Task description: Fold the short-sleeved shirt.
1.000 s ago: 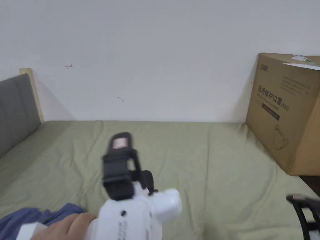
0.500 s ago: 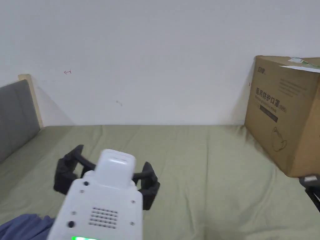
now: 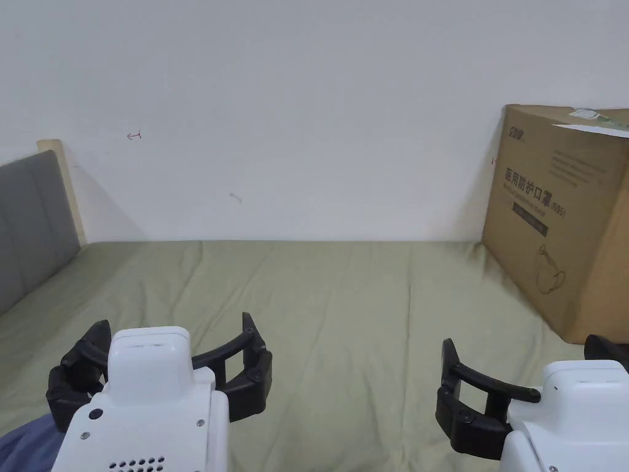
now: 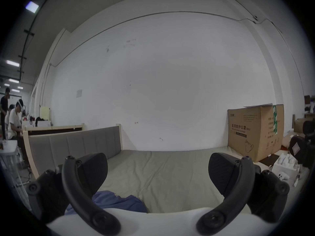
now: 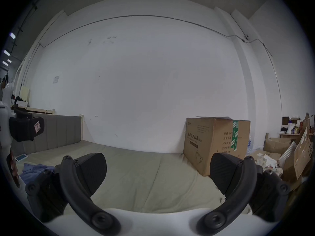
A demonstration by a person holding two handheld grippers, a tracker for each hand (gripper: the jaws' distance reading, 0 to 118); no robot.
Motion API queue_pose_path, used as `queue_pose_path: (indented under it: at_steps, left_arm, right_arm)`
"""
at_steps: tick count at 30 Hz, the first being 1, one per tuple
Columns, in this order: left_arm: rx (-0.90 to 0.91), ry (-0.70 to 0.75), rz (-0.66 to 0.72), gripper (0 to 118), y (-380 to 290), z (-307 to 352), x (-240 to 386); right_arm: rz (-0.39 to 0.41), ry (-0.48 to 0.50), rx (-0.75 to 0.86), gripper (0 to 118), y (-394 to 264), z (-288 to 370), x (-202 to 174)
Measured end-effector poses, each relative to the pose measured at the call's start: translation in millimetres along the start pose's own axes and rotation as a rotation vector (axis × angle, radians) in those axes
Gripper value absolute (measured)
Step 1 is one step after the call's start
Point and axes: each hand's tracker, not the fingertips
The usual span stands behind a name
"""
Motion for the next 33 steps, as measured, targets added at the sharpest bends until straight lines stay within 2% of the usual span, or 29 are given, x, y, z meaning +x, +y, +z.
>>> queue_pose_path:
  at_steps: [3,8,12,13,14,15,16,17,18,19,21,24,33]
  left_arm:
    - [0.022,-0.016,-0.020,117,0,5,2]
    - [0.011,-0.054,-0.004,117,1,6,3]
    - [-0.030,-0.057,-0.043,116,2,8,8]
    - [-0.046,-0.061,-0.059,109,3,8,11]
    - [-0.036,-0.063,-0.053,94,3,10,12]
    - [-0.032,-0.051,-0.055,66,3,12,14]
    - [-0.031,-0.007,-0.073,19,4,11,17]
    - [-0.031,-0.021,-0.093,1,2,12,17]
    - [-0.024,-0.029,-0.070,2,1,13,16]
    - [-0.038,-0.085,-0.029,1,3,13,14]
    - [-0.096,-0.174,-0.004,1,3,8,14]
    - [-0.117,-0.160,-0.027,1,0,4,22]
    - [-0.132,-0.141,-0.047,1,-4,2,25]
  right_arm:
    - [-0.018,0.000,-0.024,118,2,-1,4]
    - [-0.003,-0.084,-0.024,118,0,-2,4]
    - [0.031,-0.038,-0.043,118,0,-2,2]
    - [0.049,-0.006,-0.042,118,1,-1,0]
    - [0.055,0.004,-0.036,118,1,1,0]
    - [0.057,0.020,-0.017,113,2,3,0]
    - [0.051,0.026,0.001,87,4,6,-1]
    - [0.046,0.043,0.015,29,6,8,0]
    - [0.050,0.035,-0.014,0,9,-6,-4]
    - [0.021,0.029,-0.055,0,8,-14,-6]
    - [-0.048,0.085,-0.077,0,8,-24,2]
    - [-0.049,0.026,-0.060,0,8,-15,13]
    - [-0.046,-0.019,-0.068,0,7,-3,26]
